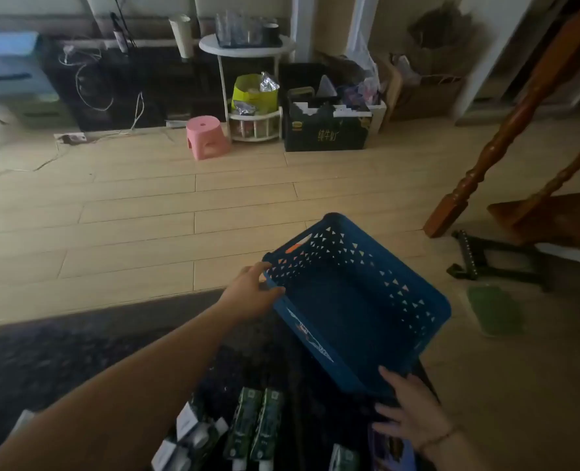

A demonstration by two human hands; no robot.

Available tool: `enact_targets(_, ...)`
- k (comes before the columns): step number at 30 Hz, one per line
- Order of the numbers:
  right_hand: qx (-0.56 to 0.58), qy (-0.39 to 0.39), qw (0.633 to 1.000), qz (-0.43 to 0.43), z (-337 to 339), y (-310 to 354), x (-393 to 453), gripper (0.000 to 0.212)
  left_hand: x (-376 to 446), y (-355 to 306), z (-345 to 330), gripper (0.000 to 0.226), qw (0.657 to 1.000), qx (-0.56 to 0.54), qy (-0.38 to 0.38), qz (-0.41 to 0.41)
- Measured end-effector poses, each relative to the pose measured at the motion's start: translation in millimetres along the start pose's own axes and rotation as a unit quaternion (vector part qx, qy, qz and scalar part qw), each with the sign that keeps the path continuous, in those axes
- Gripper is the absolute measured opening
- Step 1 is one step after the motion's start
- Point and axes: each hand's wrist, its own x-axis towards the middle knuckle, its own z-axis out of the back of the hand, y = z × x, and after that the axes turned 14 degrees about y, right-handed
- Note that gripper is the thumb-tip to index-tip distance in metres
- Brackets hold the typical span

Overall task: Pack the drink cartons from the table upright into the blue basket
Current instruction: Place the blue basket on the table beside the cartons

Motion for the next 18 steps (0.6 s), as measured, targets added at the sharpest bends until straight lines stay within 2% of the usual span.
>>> enact_targets(4, -0.005, 0.001, 0.998, 0.059, -2, -4, 23, 0.069, 22, -6, -7, 0.076, 0.999, 0.025, 0.015, 0.041)
enact_targets(8, 0.011, -0.069, 0.988, 0.14, -1, -11, 36, 0.063, 33, -8, 3, 0.077, 0.996, 0.054, 0.025, 0.065)
enact_targets(11, 0.027, -0.061, 0.981, 0.181, -2, -9, 22, 0.064, 31, -6, 27, 0.084, 0.993, 0.074, 0.038, 0.083)
enact_targets(13, 0.028, -0.025, 0.978, 0.204, 2, -8, 2, 0.064, 23, -3, 51, 0.086, 0.992, 0.061, 0.034, 0.101)
enact_targets(14, 0.021, 0.001, 0.976, 0.216, 5, -8, -10, 0.063, 17, 0, 63, 0.088, 0.994, 0.027, 0.031, 0.105)
enact_targets(16, -0.042, 0.021, 0.97, 0.24, 5, -11, -41, 0.061, -8, 2, 88, 0.09, 0.988, -0.11, 0.035, 0.099)
enact_targets(18, -0.114, 0.021, 0.956, 0.27, -1, -21, -74, 0.066, -54, 1, 112, 0.082, 0.965, -0.242, 0.067, 0.073)
